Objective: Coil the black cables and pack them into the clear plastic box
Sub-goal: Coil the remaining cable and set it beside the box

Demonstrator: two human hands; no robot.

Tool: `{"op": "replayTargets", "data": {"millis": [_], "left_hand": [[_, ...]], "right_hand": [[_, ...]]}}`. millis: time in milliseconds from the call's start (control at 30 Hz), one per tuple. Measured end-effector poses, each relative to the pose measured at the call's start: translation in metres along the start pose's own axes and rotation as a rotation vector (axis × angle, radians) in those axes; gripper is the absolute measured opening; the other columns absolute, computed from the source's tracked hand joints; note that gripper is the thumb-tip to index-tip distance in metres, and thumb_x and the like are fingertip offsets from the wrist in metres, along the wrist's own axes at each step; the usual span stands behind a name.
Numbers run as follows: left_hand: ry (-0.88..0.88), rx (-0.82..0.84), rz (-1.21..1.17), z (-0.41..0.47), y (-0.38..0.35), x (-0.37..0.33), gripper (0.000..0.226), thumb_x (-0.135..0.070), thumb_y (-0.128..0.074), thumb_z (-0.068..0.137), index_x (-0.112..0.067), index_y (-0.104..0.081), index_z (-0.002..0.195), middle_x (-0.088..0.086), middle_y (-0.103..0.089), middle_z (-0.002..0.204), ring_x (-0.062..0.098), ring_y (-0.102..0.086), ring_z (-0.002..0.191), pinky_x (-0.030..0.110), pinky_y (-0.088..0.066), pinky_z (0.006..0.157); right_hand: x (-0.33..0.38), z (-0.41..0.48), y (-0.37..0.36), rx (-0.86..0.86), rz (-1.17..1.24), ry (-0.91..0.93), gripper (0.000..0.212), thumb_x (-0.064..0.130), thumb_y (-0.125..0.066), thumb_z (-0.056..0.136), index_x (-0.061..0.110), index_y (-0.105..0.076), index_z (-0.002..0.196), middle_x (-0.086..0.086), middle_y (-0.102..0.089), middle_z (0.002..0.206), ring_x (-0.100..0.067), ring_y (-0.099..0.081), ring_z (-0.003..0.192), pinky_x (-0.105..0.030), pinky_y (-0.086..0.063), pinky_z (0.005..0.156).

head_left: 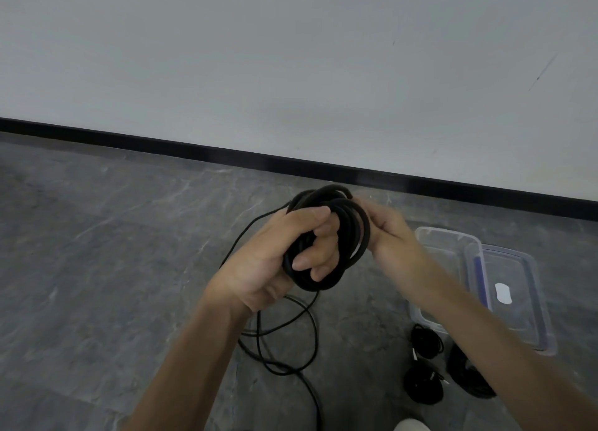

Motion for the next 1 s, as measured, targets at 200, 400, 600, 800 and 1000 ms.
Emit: {"op": "replayTargets", "data": {"millis": [200, 400, 600, 800, 1000], "left_hand": [[-0.016, 0.061, -0.083, -0.002, 0.003, 0.001, 0.033, -0.047, -0.061, 0.088, -0.025, -0.049, 0.065, -0.019, -0.044, 0.044, 0.001, -0.043, 0.043, 0.013, -0.039, 0.052], [-0.071, 0.042, -0.26, -0.003, 0.006, 0.001, 0.033, -0.04, -0.066, 0.087, -0.018, -0.05, 0.069, -0.016, -0.043, 0.043, 0.001, -0.048, 0.045, 0.014, -0.046, 0.054], [-0.152, -0.11, -0.283, 0.002, 0.003, 0.001, 0.029, -0.04, -0.071, 0.081, -0.021, -0.054, 0.067, -0.015, -0.046, 0.043, 0.002, -0.046, 0.045, 0.014, -0.044, 0.055], [-0.249, -0.096, -0.652, 0.002, 0.012, -0.007, 0.022, -0.021, -0.063, 0.089, -0.01, -0.057, 0.07, -0.004, -0.051, 0.045, 0.011, -0.052, 0.047, 0.022, -0.051, 0.056], [-0.286, -0.36, -0.494, 0.001, 0.009, -0.011, 0.028, -0.03, -0.053, 0.087, -0.019, -0.053, 0.062, -0.011, -0.04, 0.042, 0.005, -0.043, 0.044, 0.015, -0.044, 0.051]], "right_hand": [[0.005, -0.002, 0.0, 0.013, 0.001, -0.067, 0.046, 0.038, -0.04, 0.096, 0.001, -0.067, 0.095, -0.016, -0.068, 0.088, -0.026, -0.064, 0.087, -0.042, -0.048, 0.089], [0.013, -0.003, -0.001, 0.014, 0.0, -0.182, 0.066, 0.059, -0.044, 0.08, -0.003, -0.06, 0.061, -0.007, -0.059, 0.057, -0.021, -0.057, 0.059, -0.037, -0.05, 0.071], [0.019, -0.007, -0.009, 0.093, 0.146, -0.316, 0.061, 0.067, -0.037, 0.077, 0.011, -0.047, 0.055, -0.001, -0.046, 0.05, -0.016, -0.045, 0.048, -0.026, -0.04, 0.057], [0.008, -0.009, -0.014, 0.233, 0.216, -0.283, 0.045, 0.048, -0.033, 0.097, 0.015, -0.049, 0.071, -0.006, -0.07, 0.084, -0.02, -0.067, 0.089, -0.031, -0.05, 0.087], [0.011, -0.01, -0.023, 0.275, 0.209, -0.345, 0.039, 0.042, -0.031, 0.098, 0.011, -0.042, 0.077, -0.007, -0.06, 0.068, -0.021, -0.06, 0.068, -0.03, -0.051, 0.072]]}}
Point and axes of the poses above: each hand's wrist, its own z-axis towards the middle knuckle, its own y-axis out of the back of the hand, x = y × z, the point moved 1 cm from there along z, towards the middle knuckle
